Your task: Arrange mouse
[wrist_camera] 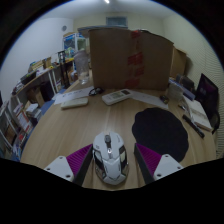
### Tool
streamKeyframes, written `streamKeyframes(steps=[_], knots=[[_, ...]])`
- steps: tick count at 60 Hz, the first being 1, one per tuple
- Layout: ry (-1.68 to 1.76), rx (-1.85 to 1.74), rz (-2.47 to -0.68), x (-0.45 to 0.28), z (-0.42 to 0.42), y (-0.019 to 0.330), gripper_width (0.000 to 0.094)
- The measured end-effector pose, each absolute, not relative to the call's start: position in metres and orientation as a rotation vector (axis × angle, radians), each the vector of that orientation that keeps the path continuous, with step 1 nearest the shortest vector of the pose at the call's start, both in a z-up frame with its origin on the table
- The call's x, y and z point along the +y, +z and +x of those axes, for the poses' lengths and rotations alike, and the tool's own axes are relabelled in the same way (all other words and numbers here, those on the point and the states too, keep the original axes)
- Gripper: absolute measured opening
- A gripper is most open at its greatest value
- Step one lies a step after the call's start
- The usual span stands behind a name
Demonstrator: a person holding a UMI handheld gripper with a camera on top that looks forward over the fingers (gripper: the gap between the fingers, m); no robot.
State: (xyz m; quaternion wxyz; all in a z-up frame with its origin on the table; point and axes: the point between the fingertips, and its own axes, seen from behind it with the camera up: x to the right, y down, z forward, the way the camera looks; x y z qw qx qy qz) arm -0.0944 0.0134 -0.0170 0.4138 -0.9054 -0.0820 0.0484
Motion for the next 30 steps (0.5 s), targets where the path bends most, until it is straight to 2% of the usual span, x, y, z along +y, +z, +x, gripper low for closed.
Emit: streamKeyframes(steps=[7,8,12,23,26,30], knots=[[0.111,-0.152,-2.244,0.017,-0.094,-0.016,0.0834],[0.108,-0.146,-2.238,0.017,-0.094,-0.016,0.0873],[0.090,-0.144,-2.219,0.018,-0.094,-0.016,0.0556],[0.161,-0.160,-2.360,0.009,-0.116,-0.015,0.0466],[0.249,-0.220,-2.334,0.011,-0.136,0.008,0.0436],[0.223,-0.322,-2.217,0.028,-0.141,0.061,0.0420]])
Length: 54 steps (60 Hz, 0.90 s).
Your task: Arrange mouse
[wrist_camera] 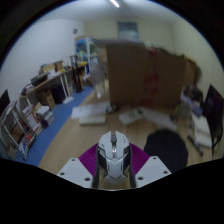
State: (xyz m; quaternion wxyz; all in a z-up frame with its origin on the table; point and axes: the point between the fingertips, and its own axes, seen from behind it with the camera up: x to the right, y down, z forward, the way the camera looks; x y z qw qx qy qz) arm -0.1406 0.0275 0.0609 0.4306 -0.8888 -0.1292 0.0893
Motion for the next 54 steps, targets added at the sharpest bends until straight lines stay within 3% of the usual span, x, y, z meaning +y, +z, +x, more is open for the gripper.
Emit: streamKeyframes(steps=[9,15,22,27,38,40,41,44,54], knots=[[0.215,-0.244,-1.991,0.072,-0.103,0.181,0.0412],[0.117,-0.123,-1.916,0.108,-0.034,0.204,0.0410],[0.060,-0.066,-2.029,0.128,0.017,0.143,0.0409],[0.041,-0.077,-2.140,0.125,0.037,0.074,0.0410],[0.083,-0.079,-2.289,0.112,0.041,-0.011,0.0411],[0.084,-0.076,-2.293,0.109,0.043,-0.016,0.0464],[0.089,-0.071,-2.267,0.113,0.043,-0.014,0.0421],[0.085,-0.085,-2.281,0.110,0.043,-0.017,0.0423],[0.072,-0.112,-2.360,0.110,0.042,-0.018,0.0588]])
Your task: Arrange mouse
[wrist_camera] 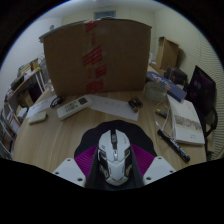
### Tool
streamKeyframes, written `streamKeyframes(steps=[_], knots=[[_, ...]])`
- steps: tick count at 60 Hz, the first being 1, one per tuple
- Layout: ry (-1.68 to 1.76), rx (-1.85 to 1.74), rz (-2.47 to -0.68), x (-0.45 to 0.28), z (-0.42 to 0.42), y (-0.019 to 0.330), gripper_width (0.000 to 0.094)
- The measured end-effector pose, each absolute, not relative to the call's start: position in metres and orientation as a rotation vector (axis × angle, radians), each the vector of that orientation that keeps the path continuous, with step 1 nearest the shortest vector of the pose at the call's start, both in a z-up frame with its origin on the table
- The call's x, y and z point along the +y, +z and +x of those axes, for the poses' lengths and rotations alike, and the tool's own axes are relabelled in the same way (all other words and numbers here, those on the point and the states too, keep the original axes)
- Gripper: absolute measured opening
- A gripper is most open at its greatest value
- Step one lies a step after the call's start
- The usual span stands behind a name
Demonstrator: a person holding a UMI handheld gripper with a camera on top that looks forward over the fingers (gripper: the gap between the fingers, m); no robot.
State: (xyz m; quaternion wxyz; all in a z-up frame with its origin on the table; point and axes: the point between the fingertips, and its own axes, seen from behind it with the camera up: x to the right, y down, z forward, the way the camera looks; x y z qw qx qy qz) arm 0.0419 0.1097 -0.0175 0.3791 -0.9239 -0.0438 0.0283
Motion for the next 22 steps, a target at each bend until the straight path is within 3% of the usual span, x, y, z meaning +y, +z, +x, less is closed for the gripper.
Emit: streamKeyframes(steps=[5,8,22], knots=[[0.066,-0.090,-2.438,0.100,0.046,-0.018,0.0905],[0.076,-0.070,-2.467,0.088,0.045,-0.015,0.0836],[0.101,-0.019,-2.439,-0.005,0.029,0.046,0.0841]])
